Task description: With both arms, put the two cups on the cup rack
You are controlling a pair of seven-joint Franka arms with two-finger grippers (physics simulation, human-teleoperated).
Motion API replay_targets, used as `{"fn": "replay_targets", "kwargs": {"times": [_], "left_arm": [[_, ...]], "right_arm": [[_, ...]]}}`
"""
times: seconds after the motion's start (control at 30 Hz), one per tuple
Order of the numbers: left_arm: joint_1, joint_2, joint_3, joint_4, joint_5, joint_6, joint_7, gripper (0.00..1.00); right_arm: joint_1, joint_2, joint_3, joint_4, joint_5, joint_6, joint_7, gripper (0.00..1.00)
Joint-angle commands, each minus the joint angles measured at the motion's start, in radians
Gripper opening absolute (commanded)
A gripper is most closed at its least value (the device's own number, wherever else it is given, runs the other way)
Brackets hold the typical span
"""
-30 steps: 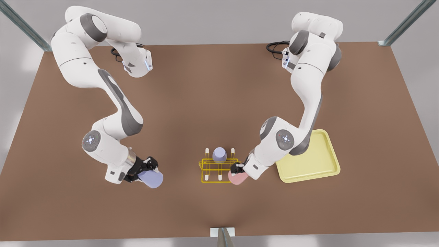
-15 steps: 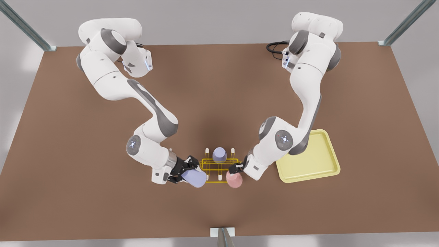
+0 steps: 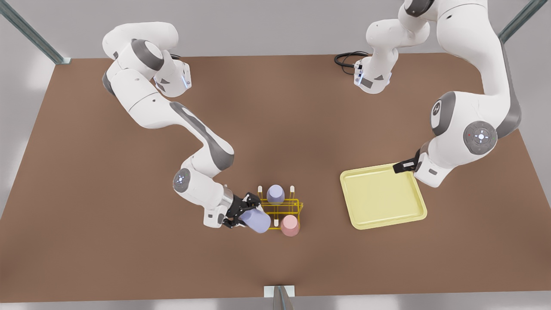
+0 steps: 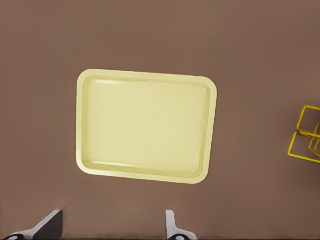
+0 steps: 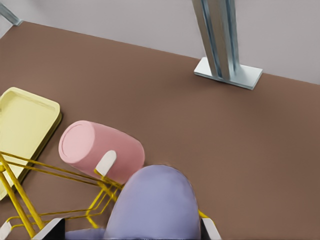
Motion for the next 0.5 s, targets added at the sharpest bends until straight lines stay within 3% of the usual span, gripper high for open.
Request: {"fn": "replay_targets", "kwargs": {"times": [0.0, 0.1, 0.27, 0.3, 0.33, 0.37, 0.4, 0.47], "left_arm": [[0.002, 0.009, 0.000, 0.003, 0.006, -0.051, 0.288, 1.00], [0.010, 0.009, 0.001, 0.004, 0.007, -0.043, 0.290, 1.00], [0.008, 0.009, 0.001, 0.009, 0.009, -0.041, 0.290, 1.00], [0.010, 0.009, 0.001, 0.010, 0.009, -0.041, 0.296, 1.00], [0.030, 0.009, 0.003, 0.023, 0.007, -0.048, 0.381, 1.00], [0.042, 0.009, 0.003, 0.023, 0.009, -0.048, 0.471, 1.00], [0.045, 0.009, 0.001, 0.023, 0.012, -0.048, 0.477, 1.00], [0.051, 0.009, 0.003, 0.024, 0.013, -0.048, 0.561, 1.00]], "right_arm": [[0.002, -0.001, 0.000, 0.001, -0.002, 0.004, 0.009, 1.00], [0.002, -0.003, 0.000, 0.013, -0.004, -0.002, 0.006, 1.00], [-0.019, -0.067, -0.013, 0.225, 0.007, -0.353, 0.009, 0.99], [-0.045, -0.122, -0.054, 0.225, 0.002, -0.477, 0.009, 0.98], [-0.053, -0.210, -0.164, 0.214, -0.016, -0.652, 0.015, 0.98], [-0.034, -0.262, -0.227, 0.206, -0.137, -0.865, 0.241, 1.00], [-0.050, -0.268, -0.235, 0.206, -0.238, -1.052, 0.364, 1.00], [-0.137, -0.270, -0.264, 0.214, -0.254, -1.207, 0.365, 1.00]]}}
